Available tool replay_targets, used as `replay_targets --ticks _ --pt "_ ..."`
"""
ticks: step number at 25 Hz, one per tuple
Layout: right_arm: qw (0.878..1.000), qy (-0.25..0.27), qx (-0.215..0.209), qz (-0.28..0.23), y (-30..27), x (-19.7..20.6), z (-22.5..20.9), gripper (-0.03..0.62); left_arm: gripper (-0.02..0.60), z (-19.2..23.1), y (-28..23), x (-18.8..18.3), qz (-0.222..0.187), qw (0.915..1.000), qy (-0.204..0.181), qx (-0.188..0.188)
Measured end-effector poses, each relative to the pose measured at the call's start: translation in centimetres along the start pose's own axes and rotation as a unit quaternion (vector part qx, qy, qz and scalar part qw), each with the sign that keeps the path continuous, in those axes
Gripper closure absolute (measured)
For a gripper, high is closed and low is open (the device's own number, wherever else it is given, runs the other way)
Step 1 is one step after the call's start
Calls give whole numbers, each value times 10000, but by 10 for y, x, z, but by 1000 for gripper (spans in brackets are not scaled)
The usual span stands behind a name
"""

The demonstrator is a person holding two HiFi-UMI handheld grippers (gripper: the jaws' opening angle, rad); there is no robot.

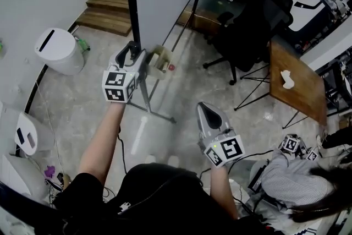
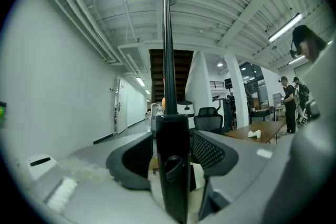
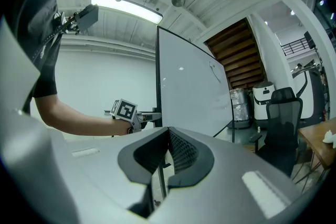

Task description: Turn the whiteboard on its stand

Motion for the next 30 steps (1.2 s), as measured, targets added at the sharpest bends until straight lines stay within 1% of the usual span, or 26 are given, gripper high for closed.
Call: replay_targets --ticks 6,9,12,30 --pt "10000 13 71 -35 2 -4 -10 585 325 -2 -19 -6 27 9999 -93 -36" --pt "9999 5 102 -47 6 -4 -12 585 365 -1 -22 -4 70 9999 -56 -52" --pt "9999 -12 135 -22 11 -2 -15 585 391 1 -23 -4 84 9999 -18 -121" --pt "9999 -47 121 -94 42 5 -1 585 402 0 -5 1 183 9996 148 -185"
Point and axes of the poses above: the fingertips, and each gripper's own axes: y backward along the fingers, z to its left, x out of its underside, the point moved 5 cm from there along y, backward along the fingers, and after that the axes turned 2 degrees about y, right-handed, at the moved point
